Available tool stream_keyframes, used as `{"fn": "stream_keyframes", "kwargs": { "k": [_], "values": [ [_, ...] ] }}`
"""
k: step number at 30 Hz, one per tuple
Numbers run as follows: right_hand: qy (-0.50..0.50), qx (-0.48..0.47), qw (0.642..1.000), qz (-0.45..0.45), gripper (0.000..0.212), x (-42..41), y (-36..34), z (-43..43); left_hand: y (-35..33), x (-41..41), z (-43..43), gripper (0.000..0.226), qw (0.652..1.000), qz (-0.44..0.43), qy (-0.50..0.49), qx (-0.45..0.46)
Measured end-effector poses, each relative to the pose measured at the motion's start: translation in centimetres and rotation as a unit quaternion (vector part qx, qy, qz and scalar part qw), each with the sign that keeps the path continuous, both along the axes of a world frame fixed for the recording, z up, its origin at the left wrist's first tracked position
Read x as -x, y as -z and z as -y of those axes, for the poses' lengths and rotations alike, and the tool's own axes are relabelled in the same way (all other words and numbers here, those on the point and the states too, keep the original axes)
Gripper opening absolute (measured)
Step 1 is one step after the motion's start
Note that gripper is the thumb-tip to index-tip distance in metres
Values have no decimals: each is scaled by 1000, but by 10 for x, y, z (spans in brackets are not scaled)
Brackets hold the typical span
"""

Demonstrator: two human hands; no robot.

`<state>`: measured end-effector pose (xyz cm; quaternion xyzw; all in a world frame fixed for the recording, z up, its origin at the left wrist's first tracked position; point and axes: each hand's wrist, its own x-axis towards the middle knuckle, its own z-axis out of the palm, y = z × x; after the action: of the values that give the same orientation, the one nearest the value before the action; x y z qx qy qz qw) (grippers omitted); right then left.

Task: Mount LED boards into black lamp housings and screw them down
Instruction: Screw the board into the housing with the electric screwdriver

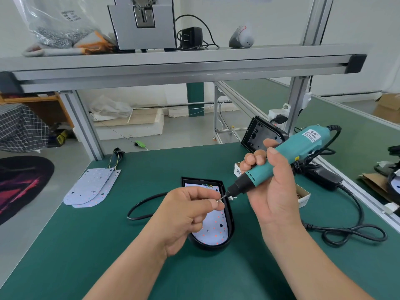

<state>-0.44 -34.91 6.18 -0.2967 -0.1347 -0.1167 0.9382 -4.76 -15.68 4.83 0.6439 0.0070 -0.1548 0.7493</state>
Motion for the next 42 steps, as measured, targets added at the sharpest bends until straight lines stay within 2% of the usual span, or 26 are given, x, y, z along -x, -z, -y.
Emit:
{"fn": "stream_keyframes", "kwargs": {
  "k": [4,13,20,24,26,28,30,32,34,37,42],
  "values": [
    [-2,13,1000,5,16,-1,1,-1,1,0,1,12,999,19,-20,-25],
    [-7,-15,999,-39,20,-6,9,-3,0,1,0,22,996,50,-13,-68],
    [5,-41,996,-73,25,-10,14,-3,0,1,-1,17,994,64,1,-89],
    [9,-55,995,-79,24,-11,15,-1,-3,-3,-5,18,989,73,-62,-116],
    [16,-59,995,-79,24,-13,15,2,-3,-9,-12,22,957,117,-138,-228],
    [26,-54,995,-76,22,-14,15,4,0,-14,-21,28,893,162,-202,-367],
    [38,-46,995,-75,17,-17,16,7,4,-18,-27,37,870,151,-218,-416],
    [51,-36,995,-78,12,-19,18,10,11,-22,-26,46,874,106,-195,-431],
    [66,-21,994,-82,10,-22,21,13,18,-24,-23,44,889,69,-149,-427],
    [84,8,993,-84,8,-24,25,15,24,-23,-17,35,944,36,-65,-321],
    [109,37,990,-85,10,-31,29,17,19,-16,-14,32,969,-9,-15,-245]
  ]
}}
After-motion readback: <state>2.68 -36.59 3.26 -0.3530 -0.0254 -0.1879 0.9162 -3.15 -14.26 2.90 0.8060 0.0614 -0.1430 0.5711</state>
